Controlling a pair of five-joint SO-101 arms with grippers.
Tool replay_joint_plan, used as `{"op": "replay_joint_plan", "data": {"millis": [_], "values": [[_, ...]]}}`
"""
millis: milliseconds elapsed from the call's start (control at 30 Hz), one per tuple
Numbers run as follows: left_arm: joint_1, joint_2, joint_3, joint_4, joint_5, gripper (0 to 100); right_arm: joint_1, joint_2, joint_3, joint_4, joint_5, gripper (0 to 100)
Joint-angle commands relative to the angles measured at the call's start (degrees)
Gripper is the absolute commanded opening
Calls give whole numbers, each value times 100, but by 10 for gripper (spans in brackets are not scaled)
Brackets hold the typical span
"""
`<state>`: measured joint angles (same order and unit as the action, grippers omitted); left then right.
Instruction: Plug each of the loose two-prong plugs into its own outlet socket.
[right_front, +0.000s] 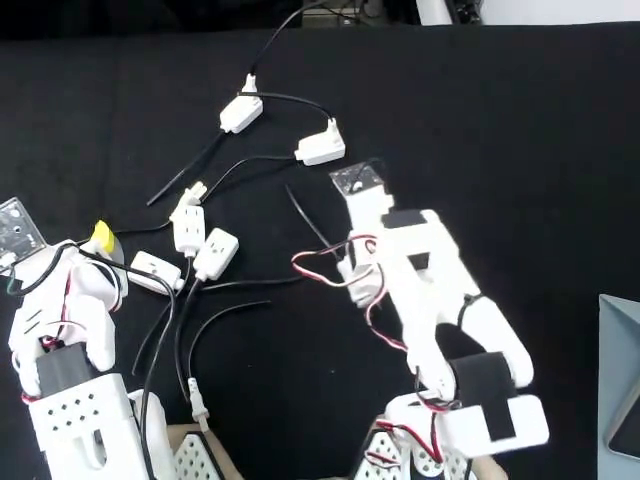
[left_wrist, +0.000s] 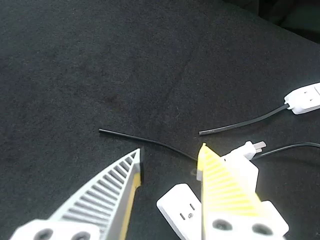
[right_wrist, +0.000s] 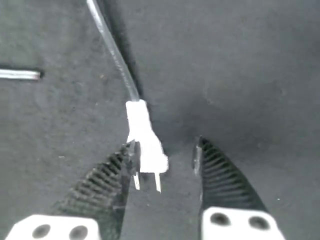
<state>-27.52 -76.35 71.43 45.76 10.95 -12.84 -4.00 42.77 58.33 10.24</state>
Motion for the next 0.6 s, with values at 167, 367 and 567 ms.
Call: {"op": "replay_joint_plan", "data": {"millis": [167,367,567], "values": [[-4,-70,-31,-123,9,188,-404,602,-462,9,-316,81],[-4,-70,-31,-123,9,188,-413,629,-576,62,-299,18],[-4,-70,-31,-123,9,188,-431,620,-725,255,-308,90]]}}
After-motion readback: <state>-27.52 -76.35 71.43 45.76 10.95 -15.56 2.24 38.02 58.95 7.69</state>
